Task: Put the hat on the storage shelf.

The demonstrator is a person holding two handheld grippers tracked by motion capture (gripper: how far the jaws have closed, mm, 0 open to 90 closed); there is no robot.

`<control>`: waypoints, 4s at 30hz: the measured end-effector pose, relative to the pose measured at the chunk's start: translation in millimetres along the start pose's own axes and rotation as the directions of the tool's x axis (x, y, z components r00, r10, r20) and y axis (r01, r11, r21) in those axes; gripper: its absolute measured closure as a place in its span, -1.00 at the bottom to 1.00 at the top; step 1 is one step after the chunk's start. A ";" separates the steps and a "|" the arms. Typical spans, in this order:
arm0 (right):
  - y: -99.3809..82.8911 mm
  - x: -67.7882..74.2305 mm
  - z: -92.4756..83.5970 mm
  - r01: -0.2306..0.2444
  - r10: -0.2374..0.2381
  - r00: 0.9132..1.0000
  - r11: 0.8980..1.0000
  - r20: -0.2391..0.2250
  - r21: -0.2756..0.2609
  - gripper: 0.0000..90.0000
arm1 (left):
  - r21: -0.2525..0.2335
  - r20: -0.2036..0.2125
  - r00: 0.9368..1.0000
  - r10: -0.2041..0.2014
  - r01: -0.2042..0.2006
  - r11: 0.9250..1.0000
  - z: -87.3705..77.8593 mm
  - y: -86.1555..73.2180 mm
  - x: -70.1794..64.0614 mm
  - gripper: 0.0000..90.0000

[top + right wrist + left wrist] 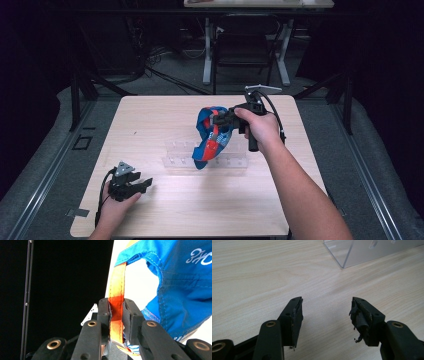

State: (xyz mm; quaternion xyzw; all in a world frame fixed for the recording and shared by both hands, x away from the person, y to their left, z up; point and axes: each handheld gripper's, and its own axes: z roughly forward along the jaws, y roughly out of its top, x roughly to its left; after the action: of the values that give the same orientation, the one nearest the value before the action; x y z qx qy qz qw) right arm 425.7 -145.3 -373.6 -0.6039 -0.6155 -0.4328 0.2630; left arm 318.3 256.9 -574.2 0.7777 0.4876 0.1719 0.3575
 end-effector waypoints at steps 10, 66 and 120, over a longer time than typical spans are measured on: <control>-0.9 -4.2 -1.0 -0.008 0.008 1.000 1.000 0.003 0.003 0.71 | 0.000 0.000 1.000 -0.001 0.001 1.000 0.0 0.0 -0.3 -0.04; -14.0 12.5 -15.6 0.291 -0.267 0.932 0.954 0.246 -0.069 0.04 | -0.005 0.000 1.000 -0.007 0.007 1.000 1.2 -0.3 -1.0 -0.04; -110.9 -103.0 -39.8 0.412 -0.325 0.780 0.910 0.535 -0.047 -0.11 | -0.005 -0.008 1.000 -0.006 0.006 1.000 1.2 -0.4 -0.9 -0.04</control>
State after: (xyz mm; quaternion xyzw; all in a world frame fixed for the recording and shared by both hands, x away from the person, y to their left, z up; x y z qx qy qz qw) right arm 323.7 -220.7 -465.2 -0.5840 -0.7323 -0.3464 -0.0514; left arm 318.4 255.8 -575.1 0.7748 0.4908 0.1752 0.3579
